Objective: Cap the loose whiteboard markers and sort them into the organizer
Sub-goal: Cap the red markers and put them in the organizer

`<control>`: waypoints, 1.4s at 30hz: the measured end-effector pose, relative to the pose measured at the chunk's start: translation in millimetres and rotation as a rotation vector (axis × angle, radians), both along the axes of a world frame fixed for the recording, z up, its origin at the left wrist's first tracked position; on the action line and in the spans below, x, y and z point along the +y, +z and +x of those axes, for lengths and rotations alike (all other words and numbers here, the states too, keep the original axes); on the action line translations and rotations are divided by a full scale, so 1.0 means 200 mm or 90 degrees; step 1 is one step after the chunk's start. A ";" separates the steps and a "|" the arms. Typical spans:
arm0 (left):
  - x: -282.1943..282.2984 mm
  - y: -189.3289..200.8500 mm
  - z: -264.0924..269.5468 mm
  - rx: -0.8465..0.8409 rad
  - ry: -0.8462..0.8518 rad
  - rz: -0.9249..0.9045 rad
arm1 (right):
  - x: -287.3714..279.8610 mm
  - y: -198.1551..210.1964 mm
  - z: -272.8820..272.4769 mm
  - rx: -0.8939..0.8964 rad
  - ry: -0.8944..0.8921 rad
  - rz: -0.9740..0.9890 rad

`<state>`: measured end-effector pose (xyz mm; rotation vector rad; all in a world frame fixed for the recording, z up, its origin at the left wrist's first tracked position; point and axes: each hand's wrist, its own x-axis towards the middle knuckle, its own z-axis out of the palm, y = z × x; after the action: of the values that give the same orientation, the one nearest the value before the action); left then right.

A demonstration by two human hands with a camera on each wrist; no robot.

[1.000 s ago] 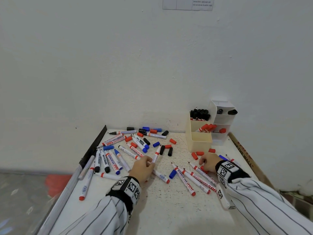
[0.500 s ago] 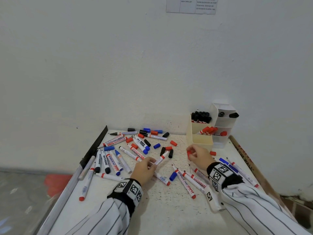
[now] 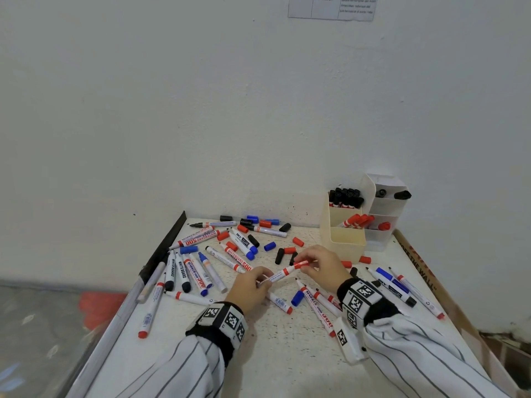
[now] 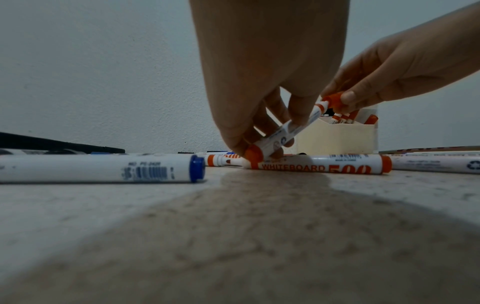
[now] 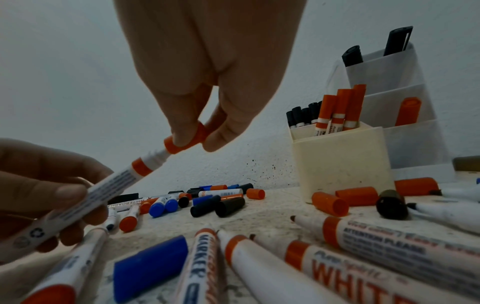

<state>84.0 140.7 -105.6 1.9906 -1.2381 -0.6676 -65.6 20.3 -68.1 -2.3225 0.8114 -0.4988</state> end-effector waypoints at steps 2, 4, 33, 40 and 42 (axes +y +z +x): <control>0.00 0.00 -0.01 -0.005 -0.013 0.002 | 0.01 -0.01 0.00 0.003 0.008 0.006; 0.00 0.00 -0.01 -0.007 -0.020 -0.009 | 0.01 -0.02 0.01 -0.003 -0.011 0.028; 0.01 0.05 -0.04 0.460 -0.020 -0.070 | 0.01 0.07 0.10 -0.048 0.036 0.066; -0.01 -0.05 0.02 0.063 0.058 -0.020 | -0.17 0.26 -0.01 -0.130 -0.070 0.032; -0.01 -0.08 0.04 -0.012 0.061 0.053 | -0.27 0.33 -0.05 -0.212 -0.175 -0.030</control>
<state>91.6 139.1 -121.0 2.1144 -1.1343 -0.6640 -74.8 -33.5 -2.9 -2.0967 0.9637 -1.0024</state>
